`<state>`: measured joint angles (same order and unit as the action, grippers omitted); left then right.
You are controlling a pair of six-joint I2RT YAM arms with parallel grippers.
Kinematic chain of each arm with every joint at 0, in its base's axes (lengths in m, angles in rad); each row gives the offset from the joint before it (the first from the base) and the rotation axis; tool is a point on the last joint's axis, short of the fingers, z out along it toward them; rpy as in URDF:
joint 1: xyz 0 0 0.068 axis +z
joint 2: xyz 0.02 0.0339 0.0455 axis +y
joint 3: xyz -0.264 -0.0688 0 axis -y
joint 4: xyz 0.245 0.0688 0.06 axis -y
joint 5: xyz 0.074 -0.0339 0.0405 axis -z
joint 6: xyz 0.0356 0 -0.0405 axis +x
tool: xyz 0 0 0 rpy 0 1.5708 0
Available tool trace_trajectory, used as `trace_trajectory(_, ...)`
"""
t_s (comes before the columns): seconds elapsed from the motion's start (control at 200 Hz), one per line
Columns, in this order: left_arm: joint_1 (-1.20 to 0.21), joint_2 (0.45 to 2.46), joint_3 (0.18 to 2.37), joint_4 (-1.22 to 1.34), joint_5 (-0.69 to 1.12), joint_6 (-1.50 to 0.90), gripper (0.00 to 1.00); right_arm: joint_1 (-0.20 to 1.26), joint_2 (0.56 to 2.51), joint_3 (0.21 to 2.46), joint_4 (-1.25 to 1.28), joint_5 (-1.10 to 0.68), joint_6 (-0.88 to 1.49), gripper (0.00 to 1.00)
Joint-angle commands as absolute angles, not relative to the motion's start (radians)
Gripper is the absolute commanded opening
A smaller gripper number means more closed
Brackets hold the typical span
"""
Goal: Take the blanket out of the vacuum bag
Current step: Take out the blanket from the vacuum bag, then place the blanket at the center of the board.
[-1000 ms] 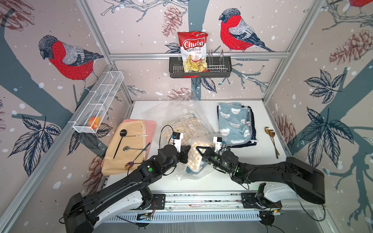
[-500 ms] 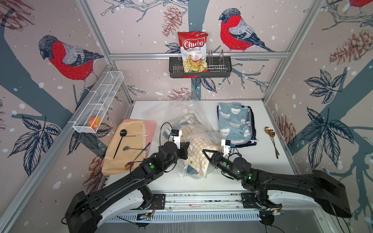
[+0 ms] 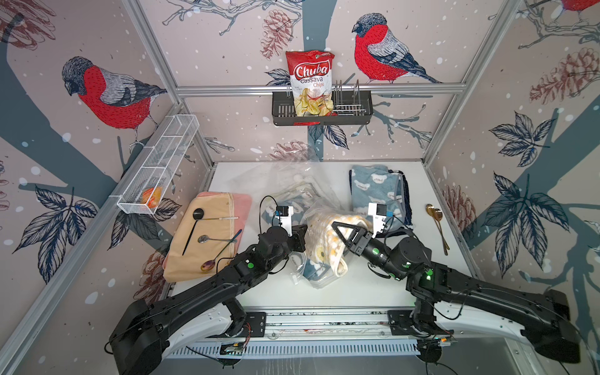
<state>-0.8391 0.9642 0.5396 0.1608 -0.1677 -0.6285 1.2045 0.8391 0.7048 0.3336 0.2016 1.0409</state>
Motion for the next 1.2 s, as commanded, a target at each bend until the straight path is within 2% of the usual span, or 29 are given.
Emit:
trace_trajectory(0.0, -0.834, 0.968, 0.531, 0.219, -0.187, -0.646, 0.0, 1.202, 0.832, 0.794, 0.272, 0.22, 0.928, 0.0)
trace_trajectory(0.235, -0.834, 0.95, 0.472, 0.246, -0.2, -0.669, 0.0, 1.085, 0.862, 1.054, 0.119, 0.173, 0.807, 0.0)
trace_trajectory(0.61, -0.83, 0.872, 0.403, 0.224, -0.213, -0.686, 0.0, 0.358, 0.9, 1.143, 0.113, -0.429, 0.955, 0.0)
trace_trajectory(0.73, -0.828, 0.843, 0.393, 0.21, -0.219, -0.688, 0.0, 0.187, 0.906, 1.106, 0.155, -0.592, 1.01, 0.0)
trace_trajectory(0.88, -0.822, 0.802, 0.391, 0.163, -0.244, -0.675, 0.0, 0.007, 0.855, 1.01, 0.167, -0.698, 1.058, 0.0)
trace_trajectory(1.011, -0.814, 0.753, 0.388, 0.131, -0.256, -0.661, 0.0, -0.084, 0.806, 0.931, 0.153, -0.744, 1.071, 0.0)
trace_trajectory(1.196, -0.806, 0.74, 0.383, 0.134, -0.247, -0.654, 0.0, -0.097, 0.811, 0.852, 0.194, -0.736, 1.083, 0.0)
